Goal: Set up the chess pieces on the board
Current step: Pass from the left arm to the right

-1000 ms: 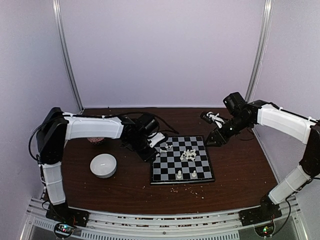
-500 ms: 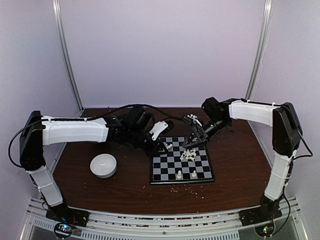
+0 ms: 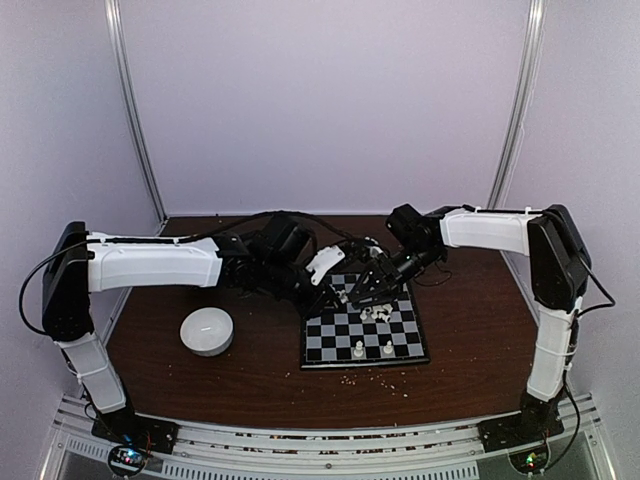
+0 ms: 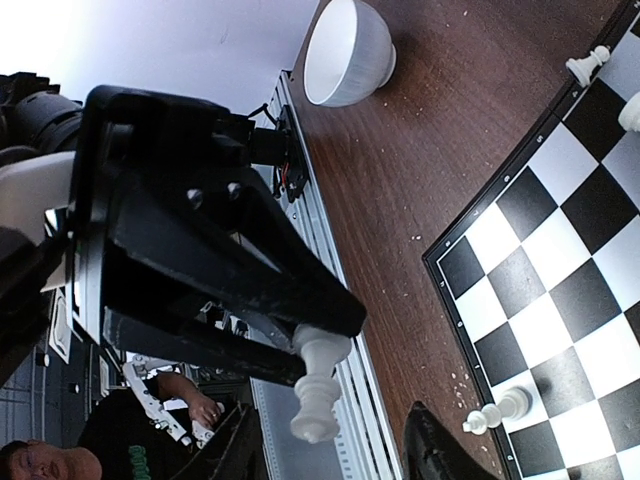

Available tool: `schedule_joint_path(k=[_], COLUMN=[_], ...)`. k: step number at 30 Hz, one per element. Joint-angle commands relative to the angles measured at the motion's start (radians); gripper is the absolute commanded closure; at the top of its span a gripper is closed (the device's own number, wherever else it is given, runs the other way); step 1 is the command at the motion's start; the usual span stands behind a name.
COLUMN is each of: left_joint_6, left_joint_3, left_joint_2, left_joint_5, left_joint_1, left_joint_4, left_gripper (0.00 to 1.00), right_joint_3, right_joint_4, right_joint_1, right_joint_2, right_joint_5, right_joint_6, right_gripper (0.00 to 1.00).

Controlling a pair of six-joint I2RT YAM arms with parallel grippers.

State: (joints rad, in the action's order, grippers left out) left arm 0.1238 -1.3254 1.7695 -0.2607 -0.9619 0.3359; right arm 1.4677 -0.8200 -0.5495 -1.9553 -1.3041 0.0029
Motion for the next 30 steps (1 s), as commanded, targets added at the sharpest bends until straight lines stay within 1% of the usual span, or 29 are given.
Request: schedule_joint_path(k=[1,6,9,10,13,17,19,24,30], left_joint_6=[-0.019,-0.026,-0.029,-0.028,-0.028,-0.033,-0.035,-0.033,-0.03], left_joint_3=[-0.037,-0.055,-0.06,-0.06,-0.06,-0.065,-0.068,-0.067,-0.043], left_joint_2=[0.008,0.021,0.026,0.028,0.03,0.037,0.041,0.044,0.036], left_joint_5=[-0.024,-0.029,-0.035,-0.035,-0.028,-0.027,-0.028,-0.007,0.014], left_joint_1=[-0.009,-0.013,-0.014,-0.014,-0.015,-0.015,-0.015,-0.015,-0.015], left_joint_4=[-0.043,-0.032,-0.03,-0.029,-0.026,-0.017,-0.014,-0.015,-0.027], left_gripper=[0.86,0.86,0.86,0.86,0.86,0.86,0.86,0.73,0.66], right_joint_3=[0.017,0.016,0.017,0.017,0.011,0.006,0.006,0.008,0.007], right_joint_4=[0.035,0.053,0.058,0.057,0.056,0.056,0.058,0.041,0.004], right_joint_1=[-0.007,-0.013,-0.018,-0.019,-0.023,-0.026,-0.026,-0.023,-0.02], right_joint_2=[-0.016,-0.022,-0.026,-0.027,-0.023,-0.015,-0.013,0.006,0.056], right_joint_5=[-0.037,-0.052,-0.074,-0.083,-0.092,-0.098,-0.097,-0.037,0.06], right_joint_6=[0.034,0.048,0.052,0.052,0.05,0.049,0.049,0.001,-0.084], right_gripper=[0.53,0.6,0.69,0.74,0.82,0.83,0.87,0.93,0.95])
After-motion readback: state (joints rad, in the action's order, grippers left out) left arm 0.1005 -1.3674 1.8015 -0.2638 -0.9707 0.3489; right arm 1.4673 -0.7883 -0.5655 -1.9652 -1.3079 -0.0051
